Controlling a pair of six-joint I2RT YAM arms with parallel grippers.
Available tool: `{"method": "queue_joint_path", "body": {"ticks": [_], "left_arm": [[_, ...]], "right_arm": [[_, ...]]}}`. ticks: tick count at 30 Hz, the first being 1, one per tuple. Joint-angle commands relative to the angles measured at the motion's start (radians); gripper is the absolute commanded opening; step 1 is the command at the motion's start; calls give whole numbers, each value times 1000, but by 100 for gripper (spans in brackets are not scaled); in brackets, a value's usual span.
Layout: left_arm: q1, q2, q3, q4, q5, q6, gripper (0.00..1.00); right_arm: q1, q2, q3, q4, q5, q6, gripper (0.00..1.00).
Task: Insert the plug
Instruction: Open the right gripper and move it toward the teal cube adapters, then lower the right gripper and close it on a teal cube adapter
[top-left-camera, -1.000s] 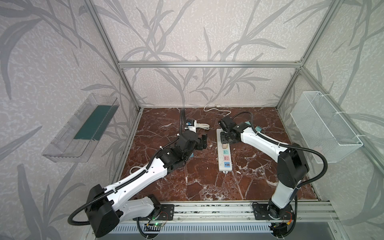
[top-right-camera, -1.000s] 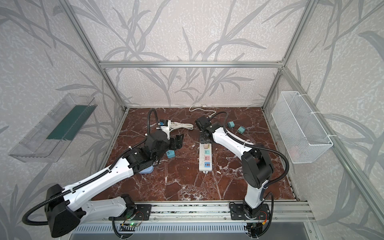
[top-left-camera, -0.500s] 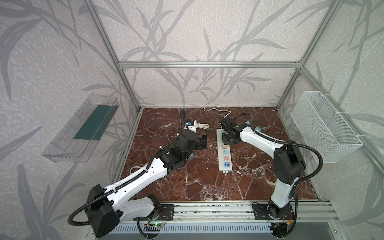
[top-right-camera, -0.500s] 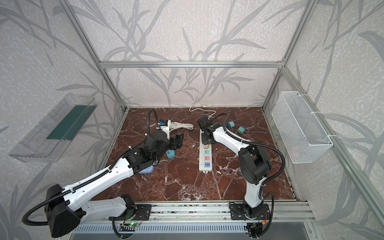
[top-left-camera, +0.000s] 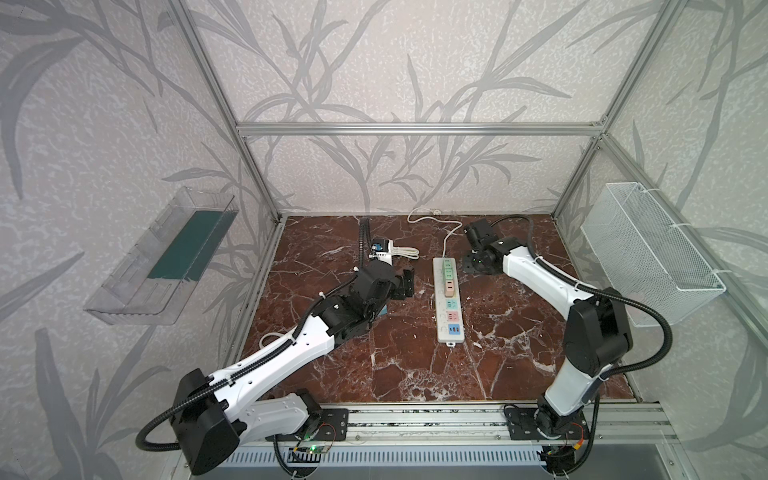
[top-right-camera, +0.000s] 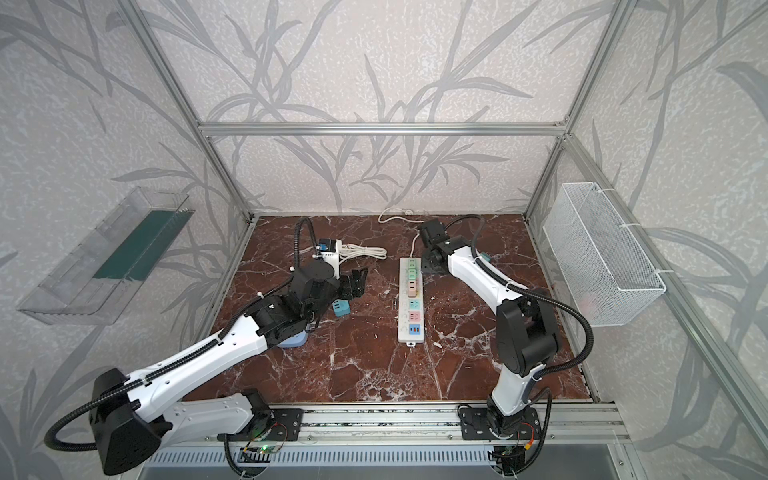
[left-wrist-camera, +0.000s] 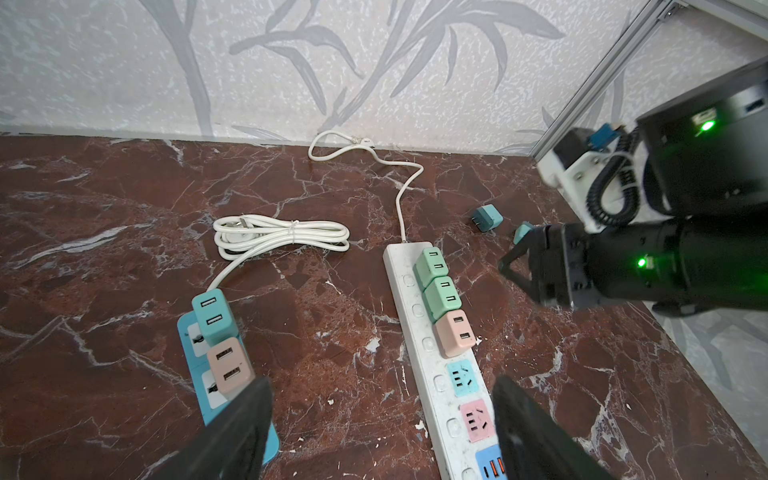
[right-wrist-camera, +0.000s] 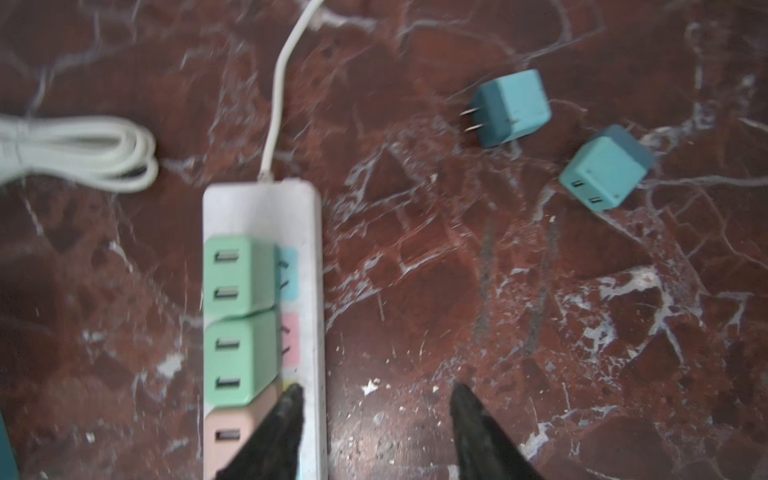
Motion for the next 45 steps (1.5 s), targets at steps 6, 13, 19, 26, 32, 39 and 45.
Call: {"method": "queue_joint_path", "body": {"ticks": [6, 13, 19, 26, 32, 39, 45], "left_arm": [[10, 22, -7, 12, 8, -11, 82], [18, 33, -7, 12, 11, -11, 83], [25, 38, -8, 12, 12, -13, 83], [29, 41, -8, 14, 29, -23, 83], [31, 33, -9, 17, 47, -33, 83], [32, 23, -10, 21, 54, -38, 83], [32, 16, -10, 20, 67, -45, 83]], "right_arm": [[-163, 144, 159, 103, 18, 94, 76], [-211, 403, 424, 8, 24, 175, 78], [-242, 543, 547, -43, 8, 230, 78], [-257, 674, 722, -149, -1, 249, 78], [-262, 742, 808, -189, 15, 247, 78], [-264, 748, 817, -240, 9, 217, 75], [-265, 697, 730, -219, 4, 197, 68]]}}
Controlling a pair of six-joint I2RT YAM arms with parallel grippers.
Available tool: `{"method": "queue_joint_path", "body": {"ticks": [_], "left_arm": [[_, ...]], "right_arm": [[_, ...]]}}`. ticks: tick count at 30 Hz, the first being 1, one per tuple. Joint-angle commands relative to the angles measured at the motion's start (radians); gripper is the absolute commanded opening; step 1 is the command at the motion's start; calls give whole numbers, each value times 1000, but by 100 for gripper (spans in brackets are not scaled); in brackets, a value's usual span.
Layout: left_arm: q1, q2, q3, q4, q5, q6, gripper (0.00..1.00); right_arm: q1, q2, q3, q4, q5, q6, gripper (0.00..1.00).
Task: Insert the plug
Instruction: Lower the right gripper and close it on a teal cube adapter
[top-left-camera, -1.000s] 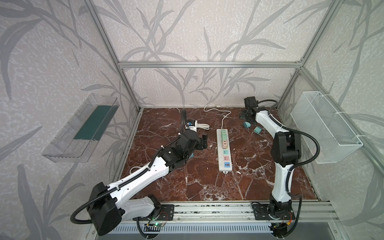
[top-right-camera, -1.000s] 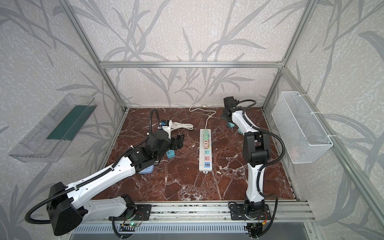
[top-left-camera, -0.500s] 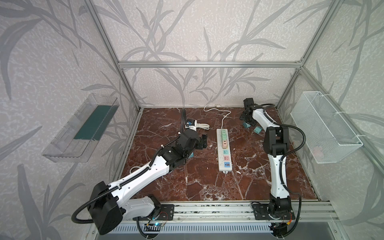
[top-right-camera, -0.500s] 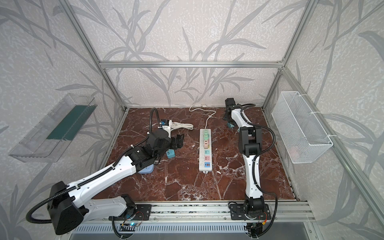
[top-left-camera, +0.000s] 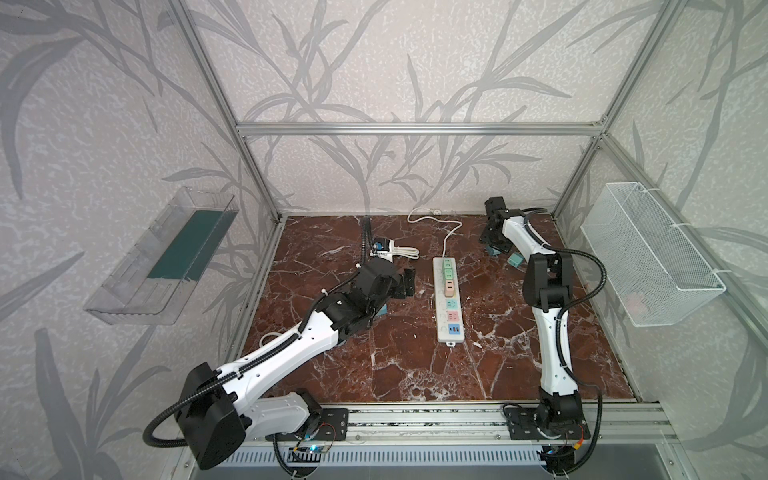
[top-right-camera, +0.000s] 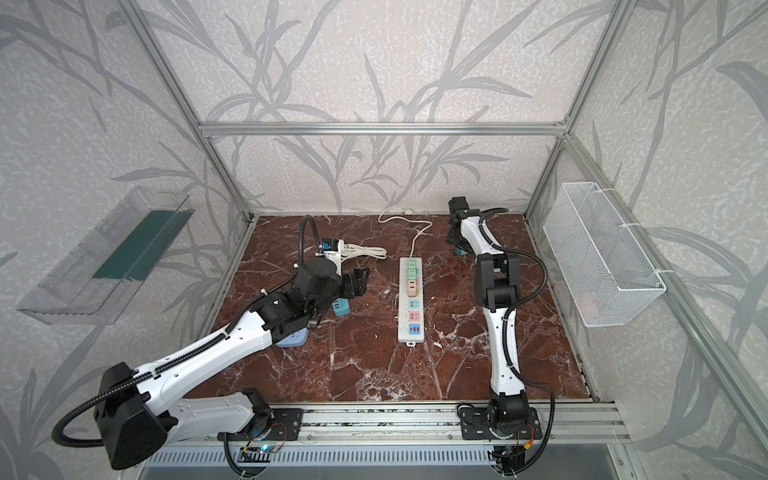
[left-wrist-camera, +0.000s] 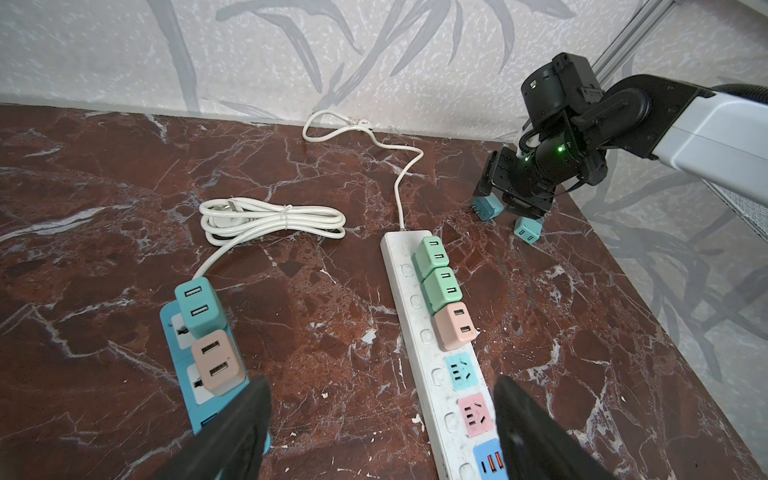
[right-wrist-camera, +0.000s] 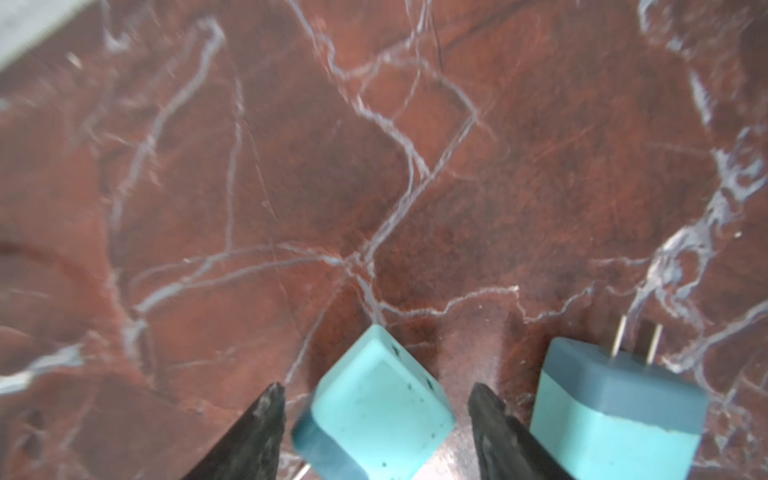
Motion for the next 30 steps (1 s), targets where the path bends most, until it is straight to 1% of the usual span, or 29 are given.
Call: {"method": "queue_joint_path", "body": {"ticks": [1, 6, 9, 12, 14, 16, 18, 22, 24, 27, 30], "left_arm": [[5, -22, -11, 15, 8, -21, 83], [4, -29, -11, 17, 17, -25, 83], [5, -31, -13, 17, 21, -28, 83], [4, -34, -14, 21, 25, -30, 83], [4, -32, -17, 22, 21, -28, 83], [4, -31, -16, 21, 17, -27, 83], [4, -31, -14, 20, 19, -27, 83], [5, -31, -14, 20, 12, -23, 83], [7, -31, -14, 20, 13, -23, 83], [10, -28, -15, 20, 13, -24, 83], [11, -24, -14, 20, 18, -27, 83]], "right_arm": [[-4, -55, -70, -8, -6, -16, 67], [-3, -104, -163, 21, -19, -15, 62], [-5, -158, -262, 98, -13, -16, 61], [-14, -191, -327, 189, -21, -15, 58], [-20, -181, -302, 185, -32, -31, 58], [-26, -157, -254, 164, -46, -66, 64], [-33, -130, -200, 135, -66, -81, 66], [-48, -57, -85, 45, -109, -98, 67], [-57, -29, -40, -3, -143, -97, 65], [-60, -26, -31, -8, -173, -91, 64], [-61, -23, -24, -21, -180, -82, 64]]}}
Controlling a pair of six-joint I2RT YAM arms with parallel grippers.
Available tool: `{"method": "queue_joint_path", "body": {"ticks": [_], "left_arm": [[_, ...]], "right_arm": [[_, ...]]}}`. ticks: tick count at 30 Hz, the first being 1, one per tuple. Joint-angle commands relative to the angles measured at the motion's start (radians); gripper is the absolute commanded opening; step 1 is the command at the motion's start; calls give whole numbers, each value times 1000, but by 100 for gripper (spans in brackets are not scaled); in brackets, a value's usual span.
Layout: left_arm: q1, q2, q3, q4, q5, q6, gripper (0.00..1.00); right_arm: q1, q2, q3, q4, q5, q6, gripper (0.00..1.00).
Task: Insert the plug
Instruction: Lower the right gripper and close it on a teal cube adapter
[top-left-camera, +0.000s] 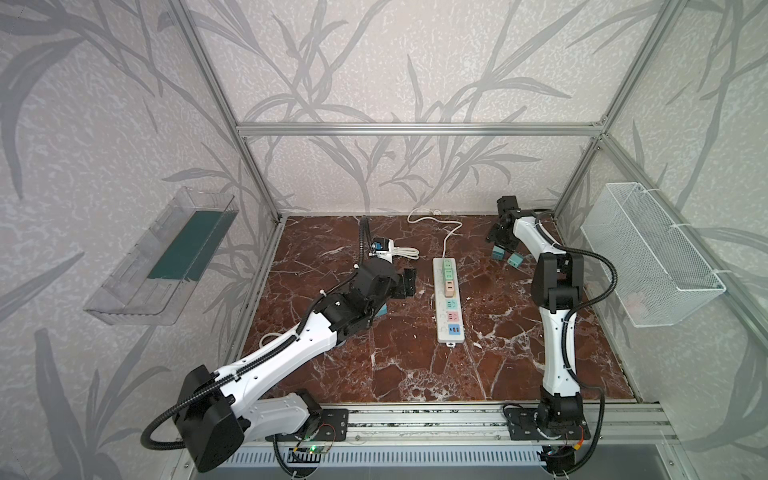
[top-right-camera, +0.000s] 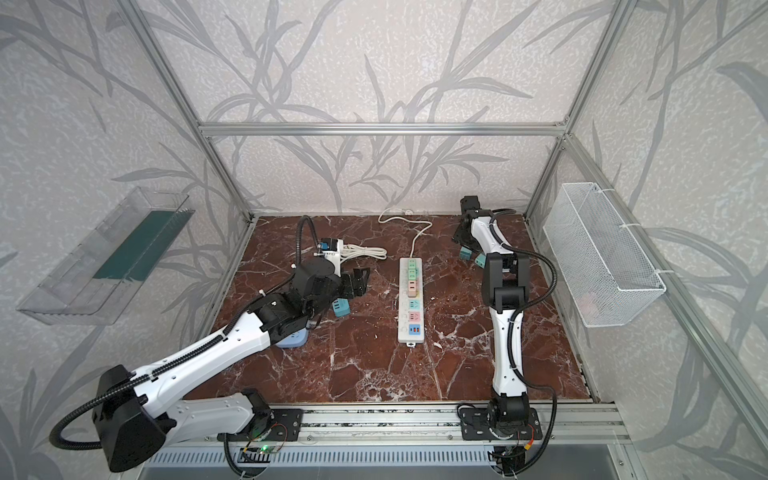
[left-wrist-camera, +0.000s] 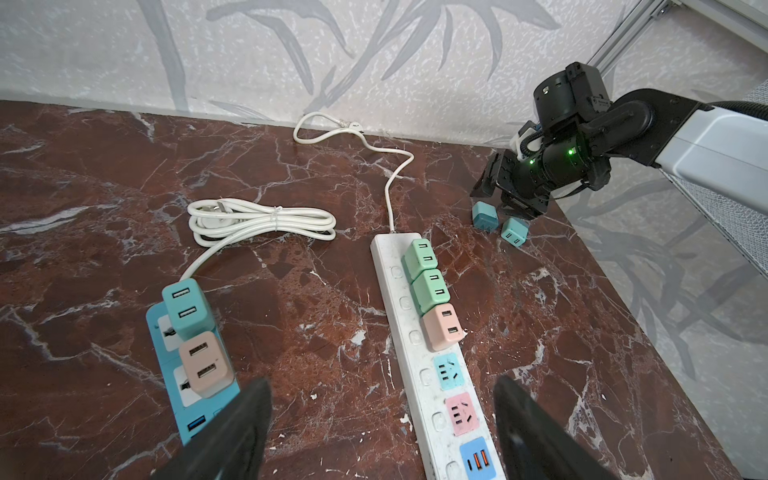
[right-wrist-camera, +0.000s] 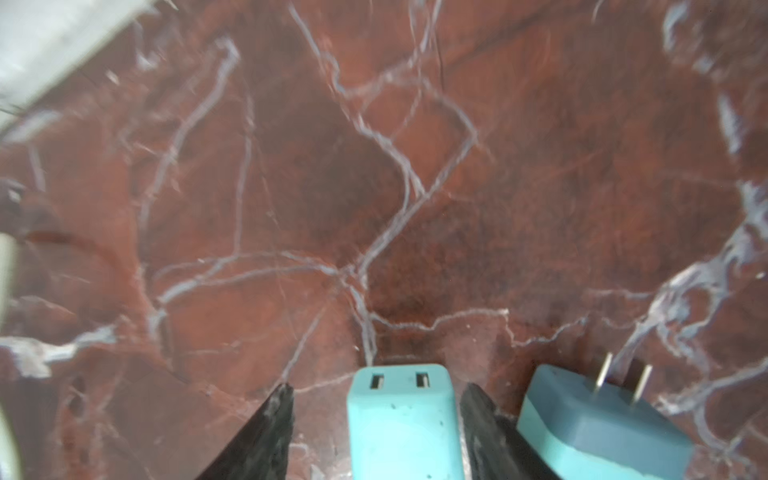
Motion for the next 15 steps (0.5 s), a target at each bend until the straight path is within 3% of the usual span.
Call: {"method": "queue_joint_path", "body": {"ticks": [1, 15], "left_arm": [[7, -13, -13, 11, -3, -15, 83], [11, -27, -15, 12, 1, -16, 83]], "right_arm": [[-5, 23, 30, -71, -39, 5, 63], [9, 30, 60, -118, -32, -16, 47]]}}
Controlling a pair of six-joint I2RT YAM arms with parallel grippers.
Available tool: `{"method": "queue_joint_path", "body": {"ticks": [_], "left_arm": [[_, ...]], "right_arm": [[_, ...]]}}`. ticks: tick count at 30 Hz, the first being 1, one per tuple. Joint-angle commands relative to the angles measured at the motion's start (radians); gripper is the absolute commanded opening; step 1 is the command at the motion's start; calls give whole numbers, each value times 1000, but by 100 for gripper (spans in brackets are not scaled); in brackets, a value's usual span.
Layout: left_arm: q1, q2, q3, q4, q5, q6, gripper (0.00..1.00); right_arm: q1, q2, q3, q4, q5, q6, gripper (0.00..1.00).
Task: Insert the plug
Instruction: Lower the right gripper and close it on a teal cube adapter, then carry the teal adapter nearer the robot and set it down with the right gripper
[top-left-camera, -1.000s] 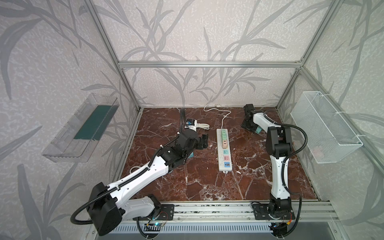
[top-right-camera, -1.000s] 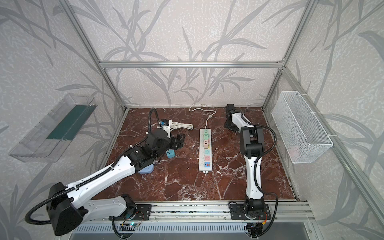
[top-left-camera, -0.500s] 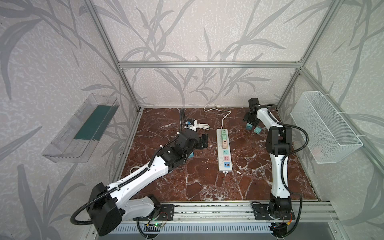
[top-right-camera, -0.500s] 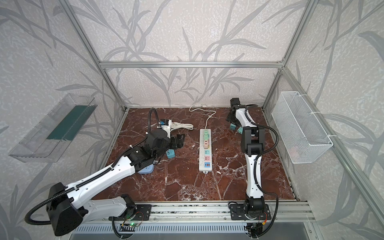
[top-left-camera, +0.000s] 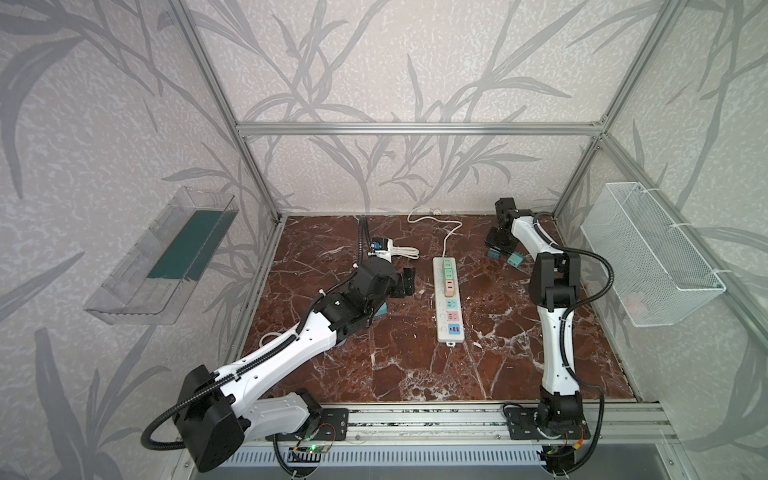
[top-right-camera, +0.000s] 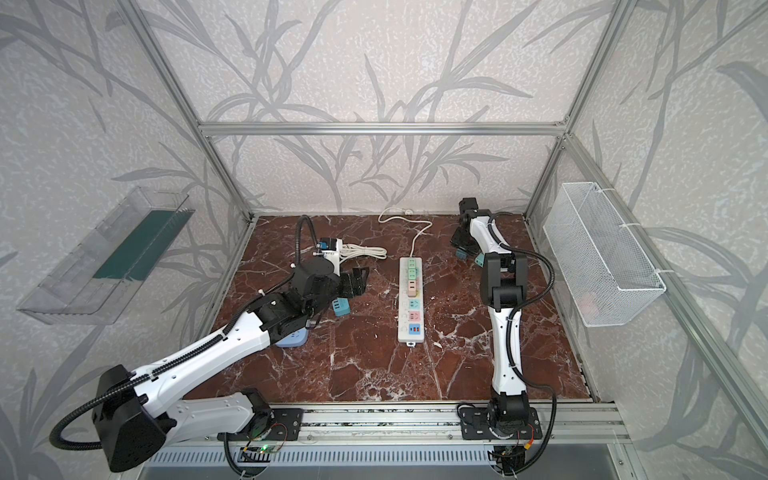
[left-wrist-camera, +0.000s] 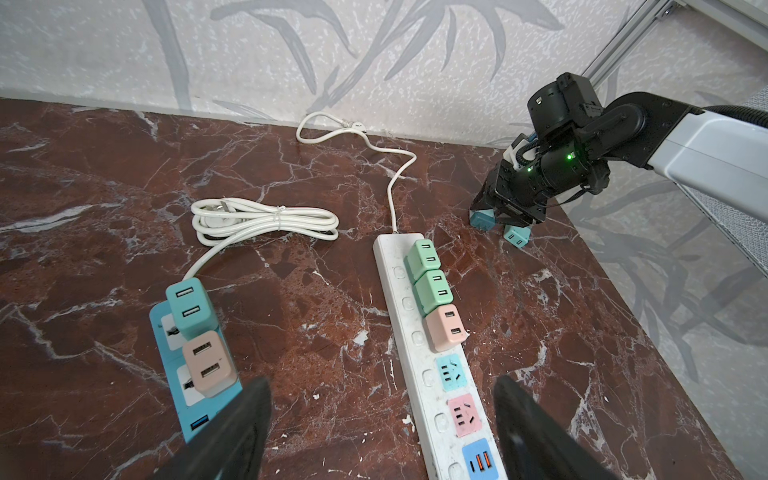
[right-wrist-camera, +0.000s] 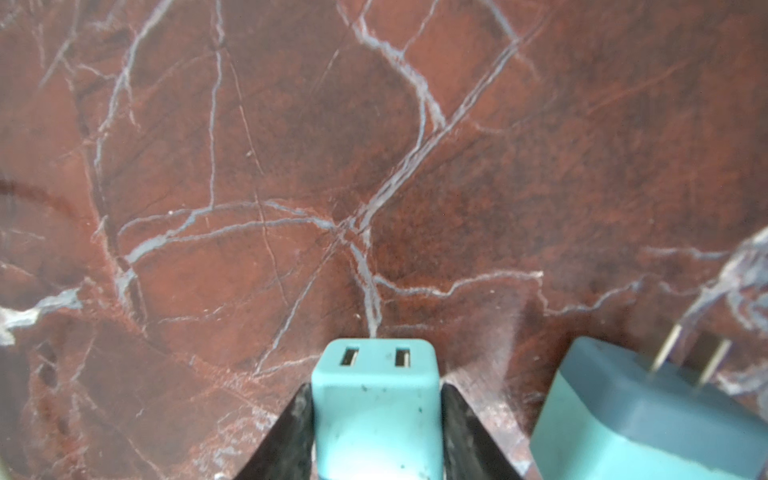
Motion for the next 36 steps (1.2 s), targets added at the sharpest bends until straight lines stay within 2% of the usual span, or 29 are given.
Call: {"method": "queue_joint_path", "body": {"ticks": [1, 4, 8, 13, 23, 29, 32, 36], "left_arm": [[6, -27, -10, 10, -1, -17, 83], [5, -28, -11, 11, 0, -15, 83], [5, -29, -11, 12, -7, -13, 83], [7, -28, -11, 12, -6, -13, 83], [7, -36, -11, 12, 5, -16, 83], [9, -46, -10, 13, 3, -14, 83], [8, -48, -13, 13, -2, -13, 83], [9, -52, -13, 13, -14, -3, 83]], "right_arm": [[10, -9, 13, -43, 23, -24, 48], [11, -1, 24, -56, 20, -31, 56], [9, 38, 70, -88, 7, -38, 57], [11, 54, 93, -100, -11, -40, 51], [11, 65, 94, -112, -23, -50, 51], [14, 80, 126, -137, -19, -62, 40], [37, 43, 108, -128, 16, -89, 39], [88, -87, 13, -82, 55, -110, 38]]}}
